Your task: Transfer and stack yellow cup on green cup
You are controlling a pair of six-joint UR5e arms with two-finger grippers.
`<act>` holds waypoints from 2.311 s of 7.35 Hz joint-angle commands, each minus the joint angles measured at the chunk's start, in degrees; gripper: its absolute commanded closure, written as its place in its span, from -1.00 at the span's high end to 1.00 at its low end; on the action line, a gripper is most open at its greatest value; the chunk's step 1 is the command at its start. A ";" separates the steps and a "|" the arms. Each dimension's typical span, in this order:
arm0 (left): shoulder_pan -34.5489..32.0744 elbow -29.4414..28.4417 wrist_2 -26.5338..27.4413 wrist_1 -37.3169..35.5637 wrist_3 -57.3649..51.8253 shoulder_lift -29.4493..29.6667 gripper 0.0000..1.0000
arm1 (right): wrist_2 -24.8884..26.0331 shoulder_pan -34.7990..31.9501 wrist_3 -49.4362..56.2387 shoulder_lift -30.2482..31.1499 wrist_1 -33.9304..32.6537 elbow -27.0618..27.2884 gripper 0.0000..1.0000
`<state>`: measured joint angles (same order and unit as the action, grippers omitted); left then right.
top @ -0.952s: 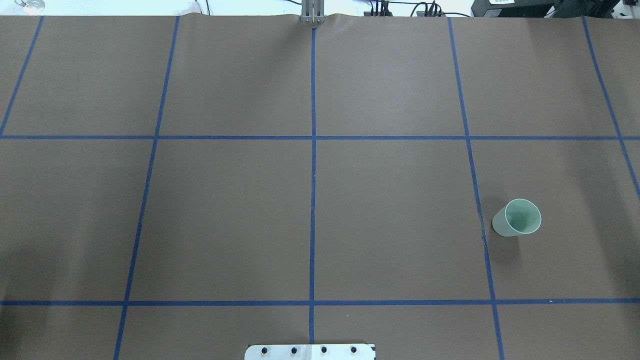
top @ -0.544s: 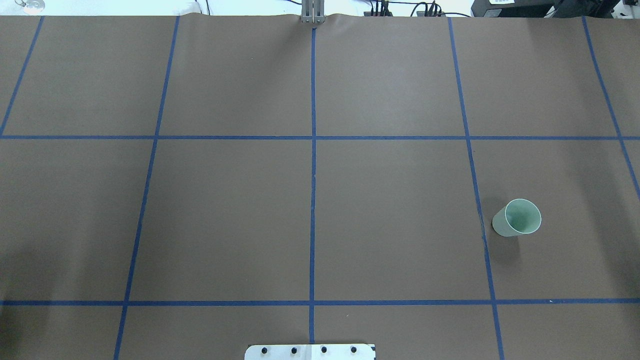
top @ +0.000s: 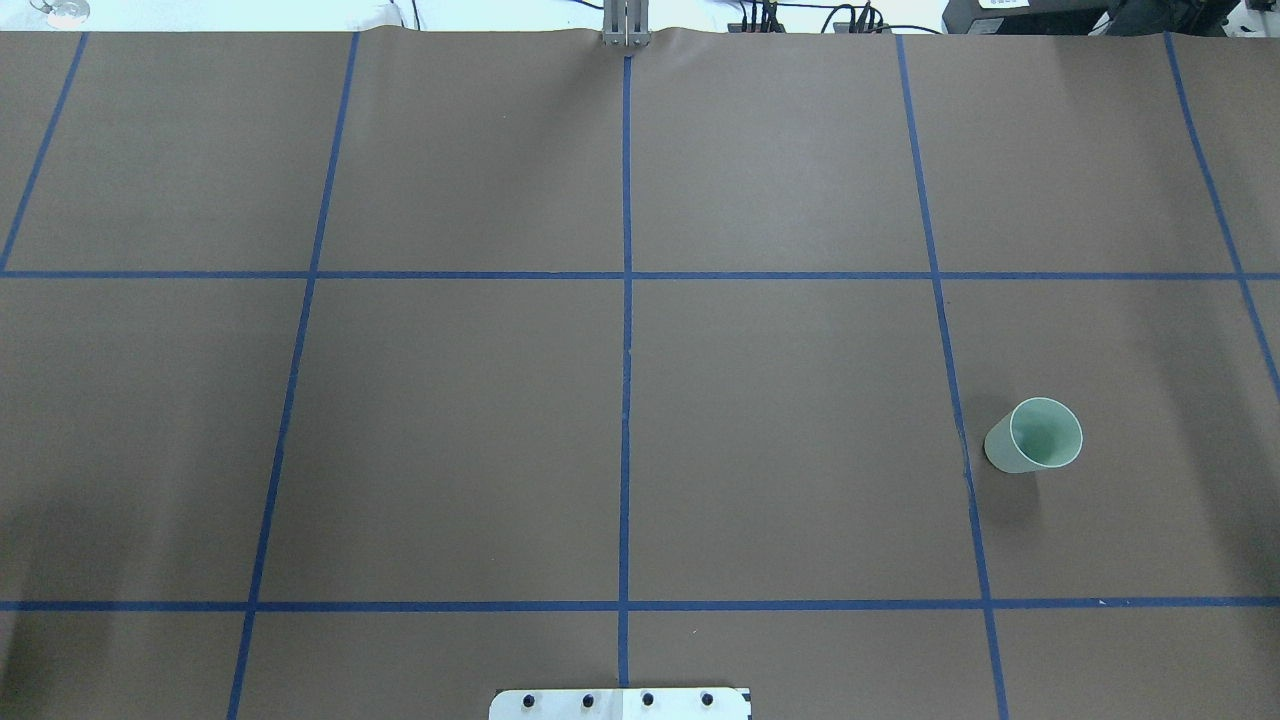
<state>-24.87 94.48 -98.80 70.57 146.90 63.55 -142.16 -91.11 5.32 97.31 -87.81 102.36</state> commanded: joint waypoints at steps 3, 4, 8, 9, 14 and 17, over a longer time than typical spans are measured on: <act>-17.47 2.47 23.45 1.06 -21.09 6.90 -1.00 | 0.74 -0.03 -0.66 0.68 -0.25 1.27 1.00; -17.32 2.21 23.65 2.19 -22.70 8.07 -1.00 | 0.92 -0.12 -0.75 1.21 -0.17 1.44 1.00; -17.93 5.87 31.97 18.86 -32.52 8.61 -1.00 | 1.36 -0.65 -2.24 2.26 -0.16 3.97 0.99; -18.02 6.50 33.56 24.91 -36.99 10.70 -1.00 | 1.36 -0.65 -2.33 2.88 -0.16 4.16 1.00; -17.76 7.91 36.66 50.85 -63.18 26.95 -1.00 | 1.36 -0.39 -2.60 1.40 -1.91 3.38 1.00; -17.41 7.39 31.84 56.33 -73.75 36.08 -1.00 | 1.19 2.41 -4.60 -2.27 -4.54 2.68 0.99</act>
<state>-42.49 102.00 -64.51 124.76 77.69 95.73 -140.91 -90.06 2.19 97.64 -90.61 105.54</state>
